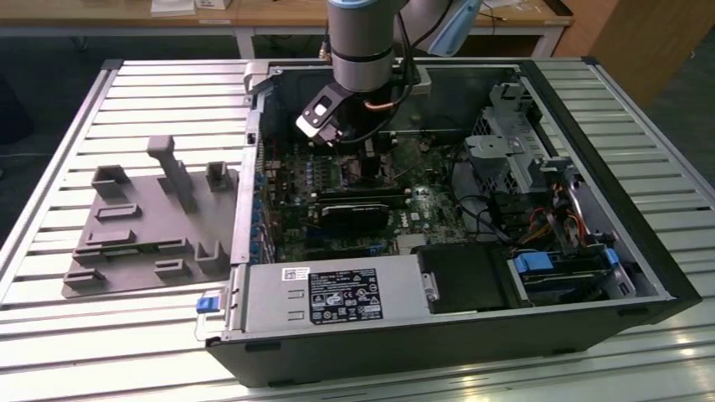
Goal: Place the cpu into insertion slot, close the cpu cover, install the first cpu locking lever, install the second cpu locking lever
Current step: 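Place the cpu into insertion slot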
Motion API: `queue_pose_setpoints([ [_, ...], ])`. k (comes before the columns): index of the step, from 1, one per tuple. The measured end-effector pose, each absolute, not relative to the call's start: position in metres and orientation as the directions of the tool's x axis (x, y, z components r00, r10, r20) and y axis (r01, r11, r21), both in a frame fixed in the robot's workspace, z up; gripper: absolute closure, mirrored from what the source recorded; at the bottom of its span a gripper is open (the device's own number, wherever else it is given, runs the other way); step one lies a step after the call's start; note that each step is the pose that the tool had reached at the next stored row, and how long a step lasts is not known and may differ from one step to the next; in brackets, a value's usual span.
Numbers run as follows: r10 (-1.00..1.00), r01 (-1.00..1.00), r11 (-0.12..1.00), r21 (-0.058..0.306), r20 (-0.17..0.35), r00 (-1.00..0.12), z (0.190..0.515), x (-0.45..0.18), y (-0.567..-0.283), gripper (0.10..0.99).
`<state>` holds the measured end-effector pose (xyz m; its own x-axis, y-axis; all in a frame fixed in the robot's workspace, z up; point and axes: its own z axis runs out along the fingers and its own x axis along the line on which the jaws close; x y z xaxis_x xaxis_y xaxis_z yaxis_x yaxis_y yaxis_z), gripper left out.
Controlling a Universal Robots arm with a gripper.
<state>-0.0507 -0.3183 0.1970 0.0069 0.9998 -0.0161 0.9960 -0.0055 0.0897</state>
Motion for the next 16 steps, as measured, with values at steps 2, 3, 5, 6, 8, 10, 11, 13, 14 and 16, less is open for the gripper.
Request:
queue_pose_setpoints([
  [2, 1.0, 0.996, -0.005, 0.09, -0.016, 0.007, 0.197, -0.0507, -0.3183, 0.549],
  [3, 1.0, 0.996, -0.005, 0.09, -0.016, 0.007, 0.1969, -0.0507, -0.3183, 0.549],
  [5, 1.0, 0.996, -0.005, 0.09, -0.016, 0.007, 0.1965, -0.0507, -0.3183, 0.549],
  [6, 1.0, 0.996, -0.004, 0.09, -0.016, 0.006, 0.196, -0.0508, -0.3182, 0.549],
  [8, 1.0, 0.996, -0.002, 0.09, -0.015, 0.004, 0.1949, -0.0511, -0.3183, 0.549],
  [10, 1.0, 0.996, -0.002, 0.09, -0.01, 0.003, 0.1942, -0.0513, -0.3183, 0.549],
  [11, 1.0, 0.996, -0.003, 0.09, -0.008, 0.003, 0.1939, -0.0513, -0.3183, 0.549],
  [13, 1.0, 0.996, -0.003, 0.09, -0.004, 0.003, 0.1934, -0.0513, -0.3182, 0.549],
  [14, 1.0, 0.996, -0.003, 0.09, -0.004, 0.003, 0.1934, -0.0513, -0.3182, 0.549],
  [16, 1.0, 0.996, -0.003, 0.09, -0.004, 0.003, 0.1934, -0.0513, -0.3183, 0.549],
])
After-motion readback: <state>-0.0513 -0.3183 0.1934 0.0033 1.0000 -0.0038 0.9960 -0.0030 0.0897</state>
